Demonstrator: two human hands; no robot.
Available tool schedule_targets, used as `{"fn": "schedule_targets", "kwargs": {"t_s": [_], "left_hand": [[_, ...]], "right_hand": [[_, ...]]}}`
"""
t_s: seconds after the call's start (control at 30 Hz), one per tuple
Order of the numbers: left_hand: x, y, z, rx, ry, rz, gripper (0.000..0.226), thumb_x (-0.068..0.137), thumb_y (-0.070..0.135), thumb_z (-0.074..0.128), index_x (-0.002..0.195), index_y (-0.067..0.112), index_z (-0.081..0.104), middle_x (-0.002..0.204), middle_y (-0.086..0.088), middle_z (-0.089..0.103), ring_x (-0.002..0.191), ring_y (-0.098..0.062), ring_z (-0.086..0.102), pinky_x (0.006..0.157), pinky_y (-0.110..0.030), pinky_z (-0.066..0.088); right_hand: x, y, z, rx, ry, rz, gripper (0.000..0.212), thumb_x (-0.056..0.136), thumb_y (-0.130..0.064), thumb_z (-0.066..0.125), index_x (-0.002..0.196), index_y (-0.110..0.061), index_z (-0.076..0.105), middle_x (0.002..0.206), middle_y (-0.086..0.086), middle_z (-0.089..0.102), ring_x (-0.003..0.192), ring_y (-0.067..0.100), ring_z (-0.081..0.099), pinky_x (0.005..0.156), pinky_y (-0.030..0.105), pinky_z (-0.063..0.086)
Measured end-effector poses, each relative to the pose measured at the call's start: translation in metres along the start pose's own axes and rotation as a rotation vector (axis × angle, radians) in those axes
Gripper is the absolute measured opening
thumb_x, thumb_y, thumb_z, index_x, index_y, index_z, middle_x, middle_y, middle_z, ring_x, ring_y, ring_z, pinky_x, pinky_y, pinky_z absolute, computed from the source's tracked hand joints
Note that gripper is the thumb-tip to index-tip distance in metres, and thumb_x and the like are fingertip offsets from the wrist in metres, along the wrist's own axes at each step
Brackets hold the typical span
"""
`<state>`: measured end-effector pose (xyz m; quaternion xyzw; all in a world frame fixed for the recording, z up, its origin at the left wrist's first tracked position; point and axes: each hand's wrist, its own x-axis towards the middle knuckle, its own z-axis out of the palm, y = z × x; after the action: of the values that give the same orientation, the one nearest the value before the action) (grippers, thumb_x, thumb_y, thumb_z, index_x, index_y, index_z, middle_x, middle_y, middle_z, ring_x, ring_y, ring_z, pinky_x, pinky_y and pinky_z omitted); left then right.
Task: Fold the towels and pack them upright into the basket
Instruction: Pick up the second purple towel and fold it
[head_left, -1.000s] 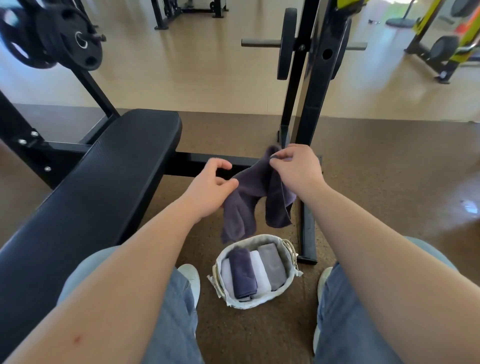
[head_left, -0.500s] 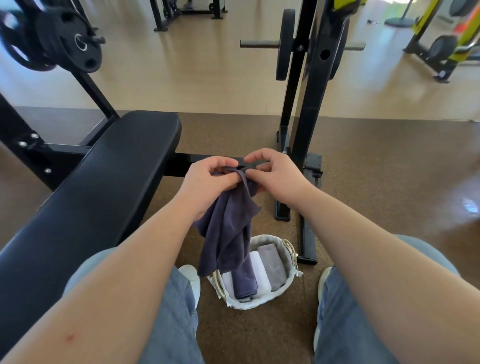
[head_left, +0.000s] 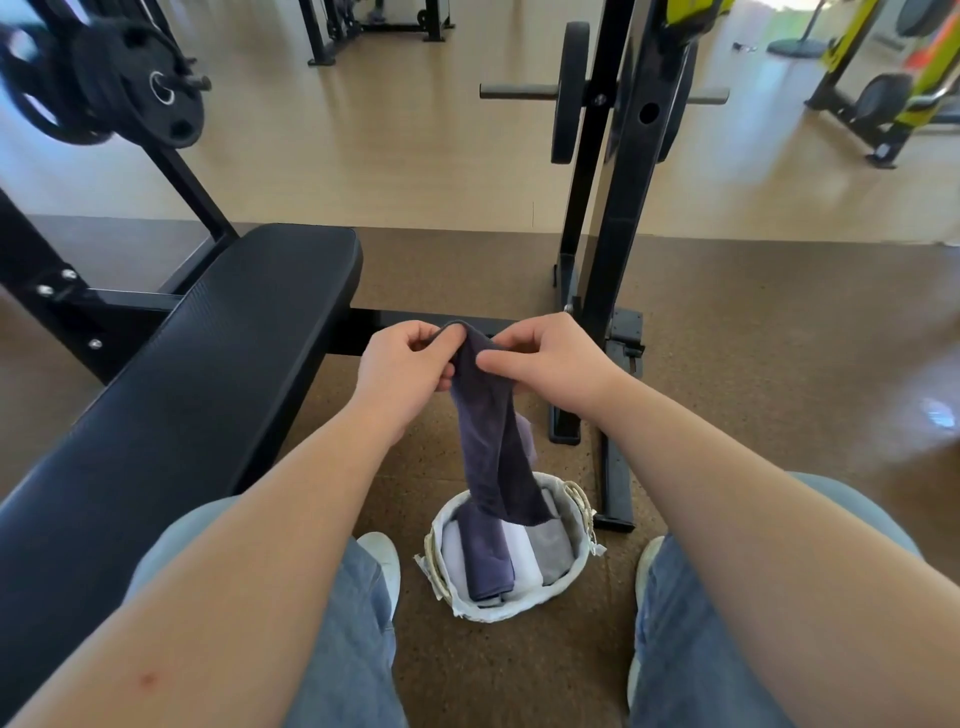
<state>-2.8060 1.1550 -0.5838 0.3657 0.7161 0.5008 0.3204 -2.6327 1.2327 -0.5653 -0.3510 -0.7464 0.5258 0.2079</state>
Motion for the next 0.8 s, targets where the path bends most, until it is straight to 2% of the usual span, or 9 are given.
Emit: {"fn": "schedule_targets", "kwargs": {"t_s": [0.1, 0.2, 0.27, 0.37, 0.47, 0.57, 0.63, 0.73, 0.8], "left_hand": [[-0.001, -0.001, 0.000, 0.091, 0.030, -0.015, 0.014, 0.097, 0.037, 0.066, 0.094, 0.024, 0.070, 0.087, 0.002, 0.071, 0.083, -0.012, 0.067, 0.077, -0.033, 0.057], [-0.002, 0.001, 0.000, 0.204, 0.046, 0.093, 0.005, 0.094, 0.030, 0.071, 0.096, 0.026, 0.069, 0.093, 0.010, 0.067, 0.089, -0.003, 0.062, 0.075, -0.019, 0.046], [-0.004, 0.004, -0.001, 0.277, 0.024, 0.232, 0.021, 0.091, 0.022, 0.073, 0.108, 0.032, 0.067, 0.108, 0.018, 0.061, 0.100, 0.005, 0.055, 0.081, -0.009, 0.039], [-0.007, 0.004, 0.002, 0.283, -0.125, 0.316, 0.037, 0.092, 0.015, 0.071, 0.122, 0.036, 0.065, 0.118, 0.022, 0.062, 0.113, 0.008, 0.054, 0.096, -0.016, 0.045], [-0.007, 0.002, 0.004, 0.287, -0.188, 0.314, 0.029, 0.093, 0.015, 0.072, 0.116, 0.033, 0.070, 0.104, 0.018, 0.073, 0.100, 0.004, 0.067, 0.093, -0.021, 0.054], [-0.008, 0.002, 0.003, 0.323, -0.132, 0.314, 0.021, 0.093, 0.022, 0.073, 0.111, 0.033, 0.073, 0.092, 0.016, 0.072, 0.084, 0.005, 0.066, 0.077, -0.011, 0.052], [-0.008, 0.004, 0.002, 0.333, -0.102, 0.303, 0.019, 0.095, 0.022, 0.070, 0.110, 0.033, 0.073, 0.087, 0.013, 0.070, 0.077, 0.005, 0.063, 0.066, -0.006, 0.049], [-0.011, 0.007, 0.000, 0.342, -0.053, 0.292, 0.022, 0.096, 0.020, 0.067, 0.114, 0.031, 0.073, 0.090, 0.015, 0.069, 0.080, 0.003, 0.064, 0.066, -0.004, 0.047], [-0.012, 0.010, 0.000, 0.334, -0.016, 0.299, 0.024, 0.097, 0.017, 0.064, 0.113, 0.030, 0.075, 0.093, 0.014, 0.069, 0.077, 0.001, 0.068, 0.066, -0.004, 0.048]], "right_hand": [[0.004, 0.004, -0.001, -0.116, 0.091, -0.007, 0.008, 0.094, -0.022, 0.073, 0.095, -0.021, 0.081, 0.083, -0.003, 0.078, 0.083, 0.013, 0.075, 0.076, 0.029, 0.064], [0.006, 0.005, -0.003, -0.153, 0.102, 0.001, 0.008, 0.094, -0.025, 0.073, 0.095, -0.028, 0.080, 0.084, -0.008, 0.077, 0.084, 0.010, 0.074, 0.078, 0.030, 0.064], [0.006, 0.005, -0.003, -0.161, 0.079, 0.013, 0.008, 0.094, -0.024, 0.073, 0.097, -0.027, 0.080, 0.087, -0.008, 0.078, 0.086, 0.008, 0.074, 0.081, 0.030, 0.063], [0.006, 0.005, 0.000, -0.219, 0.030, 0.003, 0.012, 0.093, -0.022, 0.074, 0.101, -0.026, 0.081, 0.091, -0.009, 0.077, 0.089, 0.006, 0.072, 0.083, 0.025, 0.059], [0.006, 0.005, -0.001, -0.284, -0.001, -0.027, 0.013, 0.092, -0.020, 0.073, 0.100, -0.027, 0.080, 0.090, -0.010, 0.076, 0.089, 0.005, 0.069, 0.083, 0.023, 0.054], [0.007, 0.006, -0.004, -0.224, 0.003, -0.022, 0.017, 0.092, -0.018, 0.072, 0.102, -0.028, 0.080, 0.091, -0.011, 0.077, 0.091, 0.004, 0.070, 0.084, 0.022, 0.056], [0.006, 0.005, -0.004, -0.126, 0.007, -0.001, 0.021, 0.094, -0.014, 0.069, 0.107, -0.026, 0.080, 0.094, -0.007, 0.079, 0.094, 0.006, 0.072, 0.084, 0.022, 0.059], [0.003, 0.001, -0.001, 0.178, -0.064, 0.087, 0.031, 0.098, 0.000, 0.056, 0.116, -0.013, 0.078, 0.106, 0.013, 0.078, 0.103, 0.021, 0.074, 0.089, 0.033, 0.062], [0.002, 0.000, -0.001, 0.284, -0.069, 0.084, 0.033, 0.099, 0.004, 0.052, 0.117, -0.009, 0.077, 0.109, 0.017, 0.077, 0.105, 0.026, 0.074, 0.090, 0.038, 0.062]]}}
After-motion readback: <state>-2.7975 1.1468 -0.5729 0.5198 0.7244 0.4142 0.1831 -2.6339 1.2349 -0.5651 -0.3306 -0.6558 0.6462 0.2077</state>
